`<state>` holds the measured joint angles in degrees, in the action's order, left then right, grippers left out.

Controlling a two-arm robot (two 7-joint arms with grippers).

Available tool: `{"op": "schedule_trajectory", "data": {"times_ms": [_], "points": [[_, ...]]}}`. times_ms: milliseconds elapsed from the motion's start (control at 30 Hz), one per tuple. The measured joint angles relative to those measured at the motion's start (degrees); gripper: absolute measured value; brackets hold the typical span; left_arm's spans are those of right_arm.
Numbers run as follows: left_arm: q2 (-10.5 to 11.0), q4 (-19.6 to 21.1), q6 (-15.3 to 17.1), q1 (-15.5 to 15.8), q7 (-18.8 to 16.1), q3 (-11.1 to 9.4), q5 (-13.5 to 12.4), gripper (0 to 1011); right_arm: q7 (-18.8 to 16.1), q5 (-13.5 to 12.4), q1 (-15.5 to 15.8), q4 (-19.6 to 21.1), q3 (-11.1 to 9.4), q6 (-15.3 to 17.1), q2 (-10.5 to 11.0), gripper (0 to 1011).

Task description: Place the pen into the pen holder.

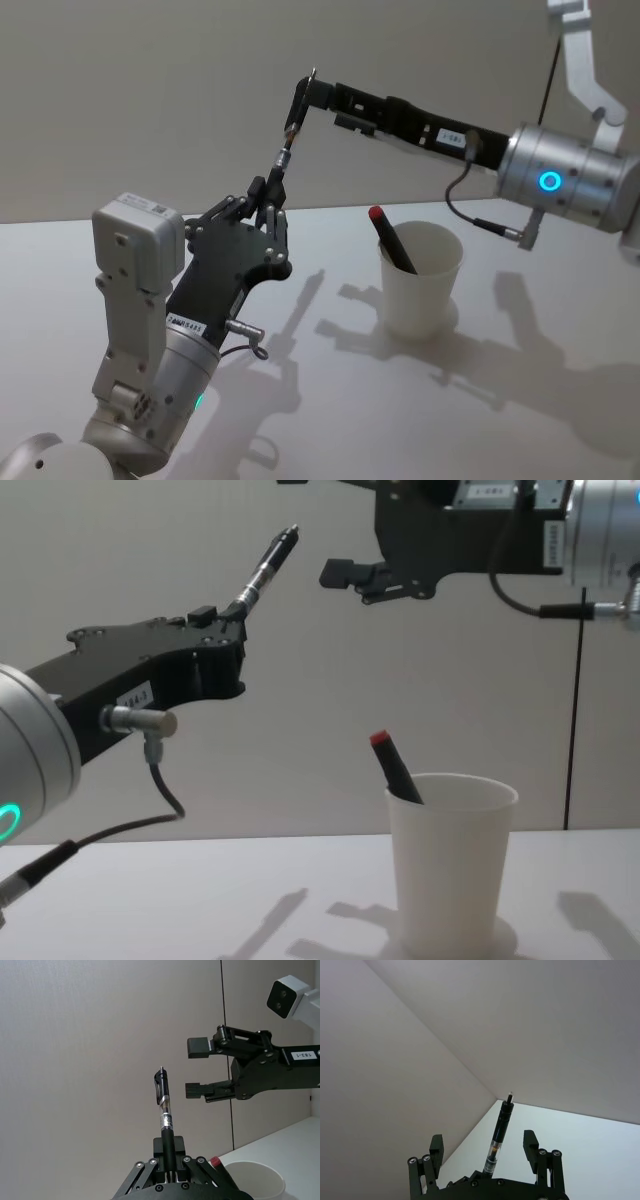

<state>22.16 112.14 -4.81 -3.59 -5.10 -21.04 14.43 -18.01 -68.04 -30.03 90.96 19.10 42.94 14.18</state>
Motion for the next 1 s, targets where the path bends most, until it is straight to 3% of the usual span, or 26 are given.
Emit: {"op": "schedule_trajectory", "data": {"times_ms": [133, 567, 1000], "points": [[0.0, 0.0, 0.0, 0.0, 0.0, 0.0, 0.0, 118, 1.3, -0.6, -0.2, -0.3, 0.4, -0.2, -0.5, 1002], [0.0, 0.0, 0.0, 0.0, 0.0, 0.0, 0.0, 118, 6.6, -7.8, -0.1, -0.8, 2.1, -3.0, -2.5, 1002], [0.0, 0.0, 0.0, 0.0, 0.0, 0.0, 0.0, 118, 11.4, -10.1, 0.6, -1.2, 3.6, -6.5, -3.4, 1002]]}}
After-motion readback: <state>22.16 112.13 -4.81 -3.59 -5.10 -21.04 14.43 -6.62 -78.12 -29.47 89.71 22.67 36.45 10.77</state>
